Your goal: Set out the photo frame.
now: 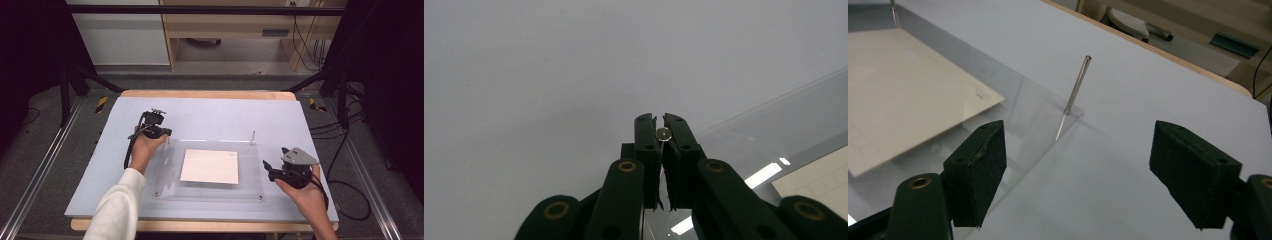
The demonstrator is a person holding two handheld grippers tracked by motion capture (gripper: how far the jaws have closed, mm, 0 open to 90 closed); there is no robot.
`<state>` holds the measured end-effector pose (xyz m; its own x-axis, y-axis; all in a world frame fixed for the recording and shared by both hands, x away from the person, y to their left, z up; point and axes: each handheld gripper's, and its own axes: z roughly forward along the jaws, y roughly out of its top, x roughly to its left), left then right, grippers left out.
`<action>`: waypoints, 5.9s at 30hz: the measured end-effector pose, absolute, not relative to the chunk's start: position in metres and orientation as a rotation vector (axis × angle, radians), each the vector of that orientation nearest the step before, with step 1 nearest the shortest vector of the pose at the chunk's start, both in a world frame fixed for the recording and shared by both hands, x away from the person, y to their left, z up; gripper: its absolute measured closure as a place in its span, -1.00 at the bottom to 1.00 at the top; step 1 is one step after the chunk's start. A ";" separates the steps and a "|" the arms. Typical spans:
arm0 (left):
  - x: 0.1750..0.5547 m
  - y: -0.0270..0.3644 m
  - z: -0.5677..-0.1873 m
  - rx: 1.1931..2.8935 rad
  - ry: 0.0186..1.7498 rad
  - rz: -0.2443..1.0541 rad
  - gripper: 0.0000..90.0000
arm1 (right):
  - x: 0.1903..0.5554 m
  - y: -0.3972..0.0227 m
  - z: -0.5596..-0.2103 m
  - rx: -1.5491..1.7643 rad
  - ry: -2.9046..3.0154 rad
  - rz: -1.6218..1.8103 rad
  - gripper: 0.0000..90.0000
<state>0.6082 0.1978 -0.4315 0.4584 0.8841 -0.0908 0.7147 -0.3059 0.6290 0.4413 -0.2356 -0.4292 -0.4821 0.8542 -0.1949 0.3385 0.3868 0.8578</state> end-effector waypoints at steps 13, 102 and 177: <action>0.611 0.198 -0.431 2.123 1.334 0.345 0.89 | 0.403 -0.252 -0.450 0.988 2.097 0.970 -0.58; 0.417 0.222 -0.355 2.084 0.605 0.728 -0.38 | 0.375 -0.193 -0.433 0.497 2.214 0.960 0.22; 0.402 0.191 -0.367 2.339 0.273 0.909 0.60 | 0.410 -0.198 -0.379 0.639 2.290 1.046 0.29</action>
